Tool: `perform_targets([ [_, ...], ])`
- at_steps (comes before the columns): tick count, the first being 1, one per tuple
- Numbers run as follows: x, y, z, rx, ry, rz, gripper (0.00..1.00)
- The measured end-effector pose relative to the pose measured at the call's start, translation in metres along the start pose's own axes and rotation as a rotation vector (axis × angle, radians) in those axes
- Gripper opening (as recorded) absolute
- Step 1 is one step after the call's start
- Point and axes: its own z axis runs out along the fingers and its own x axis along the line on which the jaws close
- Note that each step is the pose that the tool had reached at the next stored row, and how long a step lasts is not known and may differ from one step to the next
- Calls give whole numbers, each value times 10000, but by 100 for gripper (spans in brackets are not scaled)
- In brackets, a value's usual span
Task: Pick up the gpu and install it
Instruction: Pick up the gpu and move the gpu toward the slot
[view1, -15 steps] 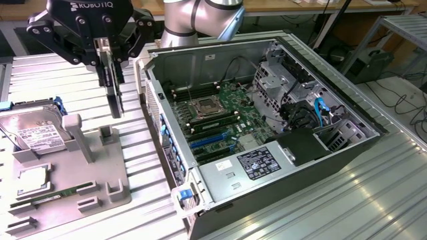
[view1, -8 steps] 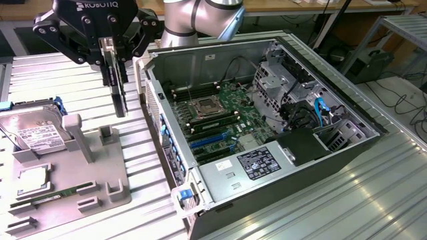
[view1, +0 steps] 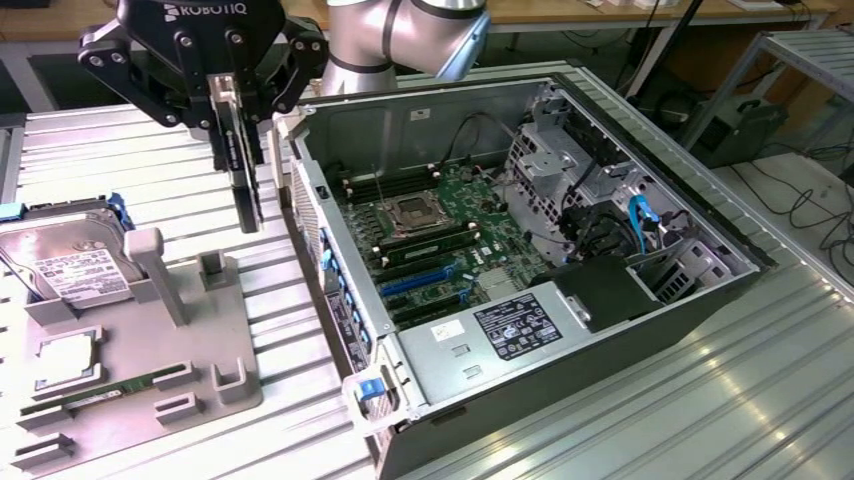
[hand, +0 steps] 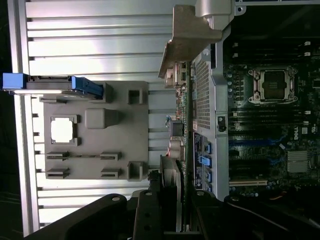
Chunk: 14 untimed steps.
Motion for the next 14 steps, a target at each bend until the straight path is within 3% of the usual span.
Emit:
perform_targets([
  [14,-108,3,2,0,0,0,27],
])
